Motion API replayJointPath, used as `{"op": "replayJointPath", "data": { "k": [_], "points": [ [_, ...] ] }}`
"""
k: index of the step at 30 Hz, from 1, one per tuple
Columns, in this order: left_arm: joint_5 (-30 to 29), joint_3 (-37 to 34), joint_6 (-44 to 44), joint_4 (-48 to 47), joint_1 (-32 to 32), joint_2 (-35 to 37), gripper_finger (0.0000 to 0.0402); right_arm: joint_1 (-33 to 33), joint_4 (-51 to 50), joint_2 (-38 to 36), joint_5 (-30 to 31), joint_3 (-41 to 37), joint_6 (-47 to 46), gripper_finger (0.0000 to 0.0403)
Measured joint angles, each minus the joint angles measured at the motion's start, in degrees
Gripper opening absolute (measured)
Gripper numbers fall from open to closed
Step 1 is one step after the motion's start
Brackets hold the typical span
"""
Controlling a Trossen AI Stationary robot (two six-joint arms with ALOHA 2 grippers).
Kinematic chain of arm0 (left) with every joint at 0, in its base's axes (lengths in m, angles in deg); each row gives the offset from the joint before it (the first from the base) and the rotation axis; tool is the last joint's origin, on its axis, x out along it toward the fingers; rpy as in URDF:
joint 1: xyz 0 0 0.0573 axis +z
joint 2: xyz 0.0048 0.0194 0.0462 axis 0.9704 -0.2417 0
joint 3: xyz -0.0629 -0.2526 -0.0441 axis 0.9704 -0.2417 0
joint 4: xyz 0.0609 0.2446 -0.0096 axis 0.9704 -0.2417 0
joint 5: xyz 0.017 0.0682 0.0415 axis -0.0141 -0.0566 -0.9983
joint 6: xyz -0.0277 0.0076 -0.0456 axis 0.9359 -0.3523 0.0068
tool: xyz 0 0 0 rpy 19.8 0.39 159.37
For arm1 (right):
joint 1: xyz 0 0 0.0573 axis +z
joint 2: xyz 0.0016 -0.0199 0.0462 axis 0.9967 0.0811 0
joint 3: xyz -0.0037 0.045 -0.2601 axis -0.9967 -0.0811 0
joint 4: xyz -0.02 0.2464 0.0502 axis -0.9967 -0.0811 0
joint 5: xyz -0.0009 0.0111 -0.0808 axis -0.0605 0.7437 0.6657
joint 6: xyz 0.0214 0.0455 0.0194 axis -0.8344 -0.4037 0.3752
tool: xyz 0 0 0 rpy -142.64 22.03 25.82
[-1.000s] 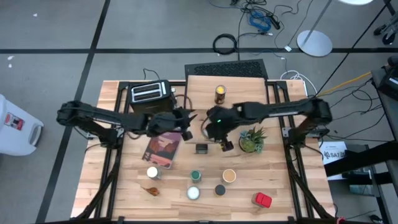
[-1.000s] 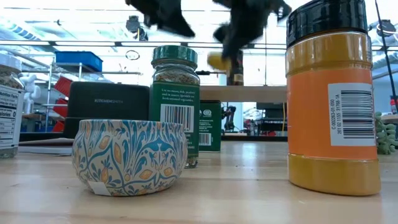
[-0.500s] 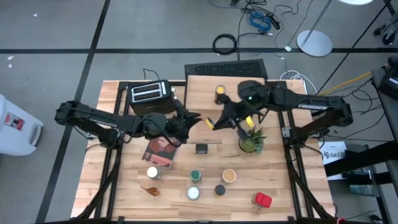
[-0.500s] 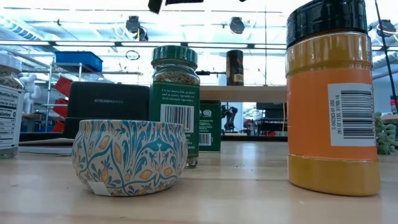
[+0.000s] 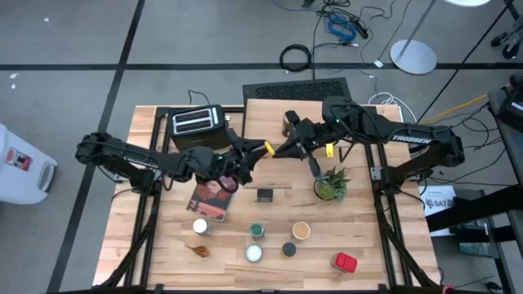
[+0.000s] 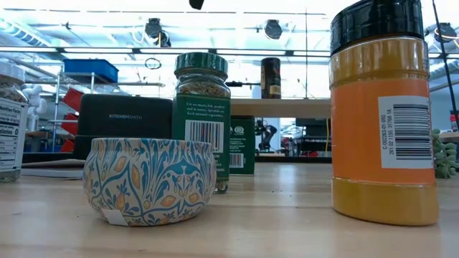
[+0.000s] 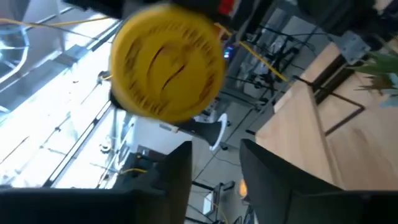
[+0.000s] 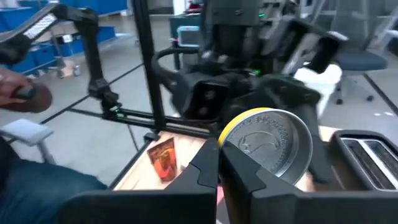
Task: Shelf spices
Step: Put the yellow cap into the seasoning bottle
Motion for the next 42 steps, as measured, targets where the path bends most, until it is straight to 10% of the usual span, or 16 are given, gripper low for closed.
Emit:
{"op": "replayJointPath", "data": {
  "k": [13,31,42],
  "points": [
    [-2.7,0.0,-4.8,9.3,0.2,0.0,0.0314,0.0,3.5,0.0,0.4,-0.3,-3.8,0.0],
    [11.6,0.0,-6.1,17.3,0.8,-2.4,0.032,0.0,4.5,0.1,2.0,-0.3,-5.5,0.0],
    [9.7,0.0,-5.9,14.9,0.9,-2.4,0.0305,0.0,4.7,1.1,1.9,-0.3,-5.9,0.0]
  ]
}}
